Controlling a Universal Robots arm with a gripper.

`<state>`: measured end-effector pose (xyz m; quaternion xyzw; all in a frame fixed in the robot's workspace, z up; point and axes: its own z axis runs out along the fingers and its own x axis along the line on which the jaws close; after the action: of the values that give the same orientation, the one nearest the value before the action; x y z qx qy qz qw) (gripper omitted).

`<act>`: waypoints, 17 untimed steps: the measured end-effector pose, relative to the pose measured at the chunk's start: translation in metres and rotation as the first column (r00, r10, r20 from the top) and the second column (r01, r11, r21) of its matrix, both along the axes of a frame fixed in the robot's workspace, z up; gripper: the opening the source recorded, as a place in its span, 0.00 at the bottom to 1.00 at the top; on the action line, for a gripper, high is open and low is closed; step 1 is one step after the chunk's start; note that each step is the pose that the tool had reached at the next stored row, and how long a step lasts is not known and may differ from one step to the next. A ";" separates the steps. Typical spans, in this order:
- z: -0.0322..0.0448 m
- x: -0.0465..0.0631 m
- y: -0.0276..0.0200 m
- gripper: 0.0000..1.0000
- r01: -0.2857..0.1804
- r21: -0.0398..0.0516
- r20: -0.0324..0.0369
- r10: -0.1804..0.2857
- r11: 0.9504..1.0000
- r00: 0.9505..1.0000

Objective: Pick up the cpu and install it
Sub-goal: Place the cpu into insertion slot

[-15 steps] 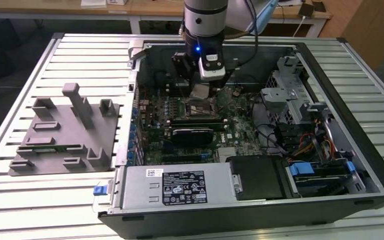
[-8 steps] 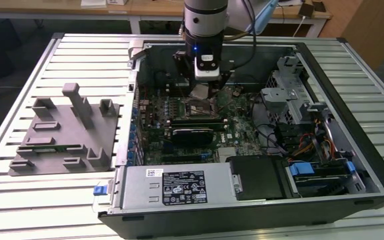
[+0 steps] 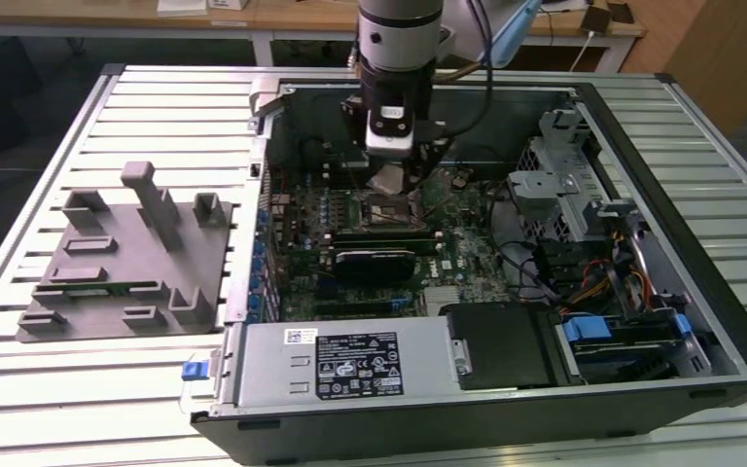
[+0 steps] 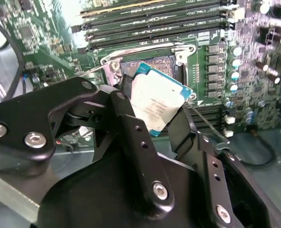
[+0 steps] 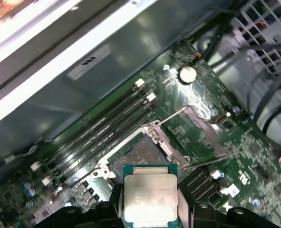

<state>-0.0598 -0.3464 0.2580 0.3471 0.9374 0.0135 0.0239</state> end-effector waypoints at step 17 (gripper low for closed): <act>-0.0016 0.000 0.0000 0.54 0.307 0.000 0.000 -0.307 0.952 0.952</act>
<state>-0.0598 -0.3464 0.2564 0.4884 0.8722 0.0096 0.0257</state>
